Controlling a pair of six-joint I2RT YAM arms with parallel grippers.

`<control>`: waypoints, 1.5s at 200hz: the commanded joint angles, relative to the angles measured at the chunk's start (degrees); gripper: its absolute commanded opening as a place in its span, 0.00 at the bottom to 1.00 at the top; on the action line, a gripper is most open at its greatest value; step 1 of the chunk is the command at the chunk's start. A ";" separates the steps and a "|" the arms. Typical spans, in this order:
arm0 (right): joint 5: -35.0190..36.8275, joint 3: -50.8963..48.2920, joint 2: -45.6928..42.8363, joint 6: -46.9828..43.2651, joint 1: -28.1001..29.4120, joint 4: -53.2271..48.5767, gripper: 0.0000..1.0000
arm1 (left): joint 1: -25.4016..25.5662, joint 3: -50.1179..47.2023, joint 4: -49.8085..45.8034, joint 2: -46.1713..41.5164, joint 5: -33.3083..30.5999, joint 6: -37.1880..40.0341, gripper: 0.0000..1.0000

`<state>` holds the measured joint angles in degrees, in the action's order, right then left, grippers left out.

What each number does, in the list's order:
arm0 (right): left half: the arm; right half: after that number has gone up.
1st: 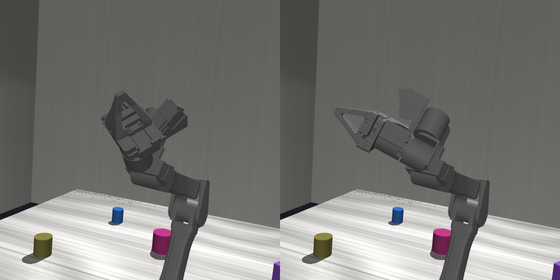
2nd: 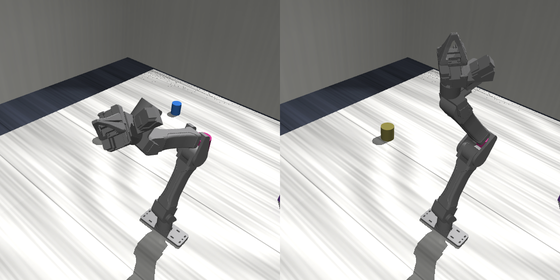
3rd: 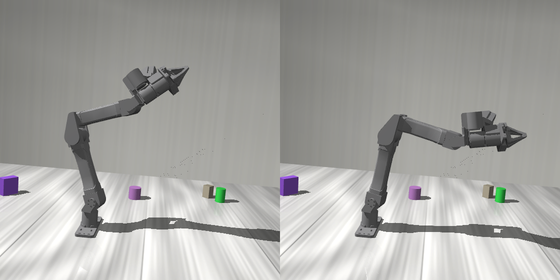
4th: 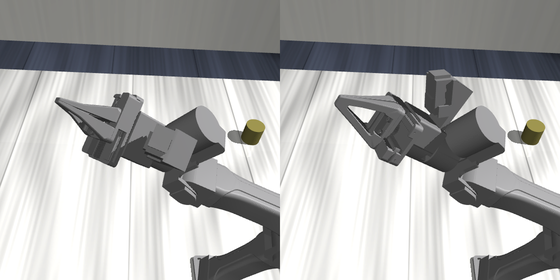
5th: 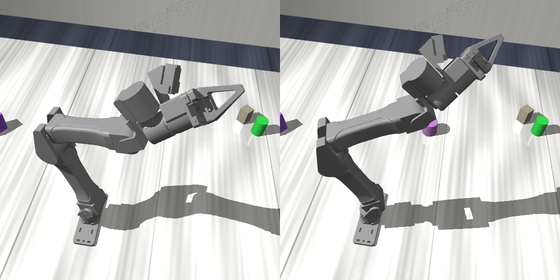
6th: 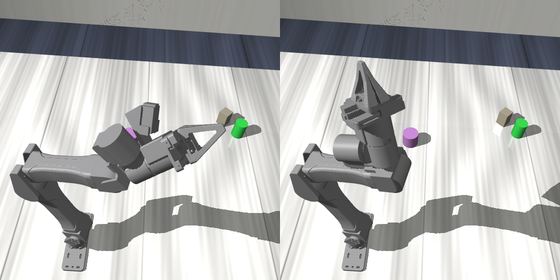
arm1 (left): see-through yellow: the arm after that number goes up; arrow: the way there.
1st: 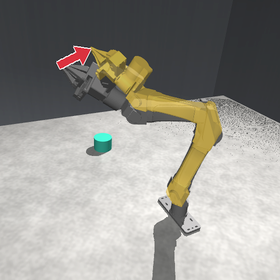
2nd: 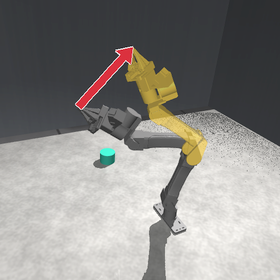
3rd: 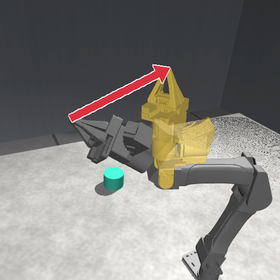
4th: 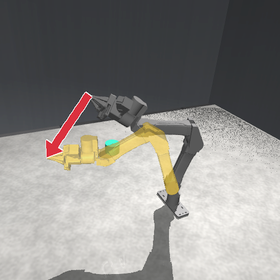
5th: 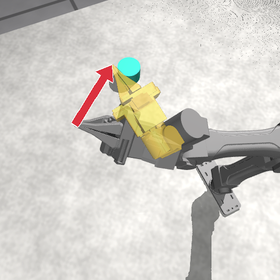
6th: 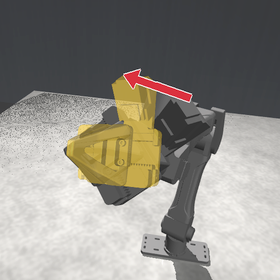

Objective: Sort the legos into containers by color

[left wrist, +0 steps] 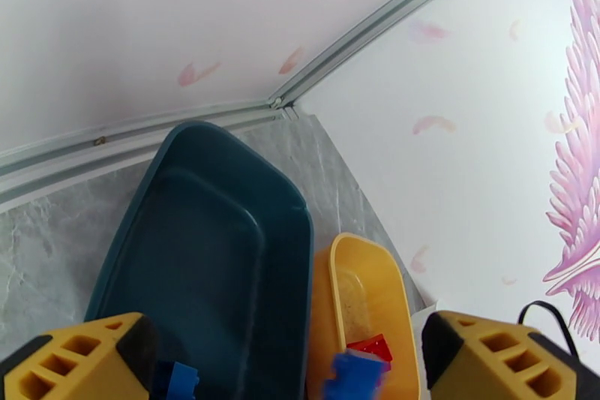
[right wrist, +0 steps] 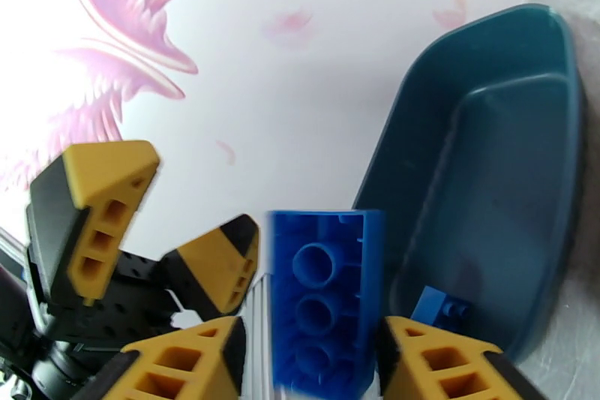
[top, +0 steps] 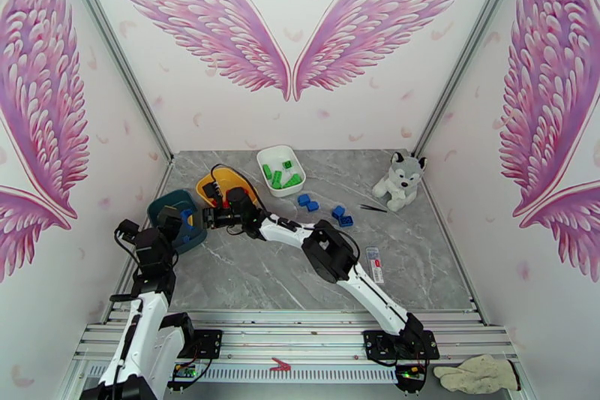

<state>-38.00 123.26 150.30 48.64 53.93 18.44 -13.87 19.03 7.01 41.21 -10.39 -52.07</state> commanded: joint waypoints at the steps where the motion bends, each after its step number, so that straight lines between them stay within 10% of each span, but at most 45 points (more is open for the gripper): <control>1: -0.25 2.20 0.17 -1.49 0.14 -4.52 0.61 | -1.20 -0.92 -3.66 -2.73 1.31 -0.03 0.99; 102: 10.32 -24.58 -22.35 -14.73 -0.20 -5.26 0.71 | 3.10 -0.25 2.40 -0.11 8.66 5.12 0.99; 236: 42.73 -64.68 -51.78 -19.00 -13.32 -17.54 0.81 | 45.45 15.44 13.47 36.71 -4.72 17.35 0.99; 300: 49.93 -75.24 -59.11 -17.35 -25.35 -19.12 0.85 | 55.43 28.50 17.34 56.96 0.67 18.84 0.96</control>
<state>7.44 50.26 93.89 30.22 31.42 1.23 39.81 42.74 22.15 94.02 -12.08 -35.09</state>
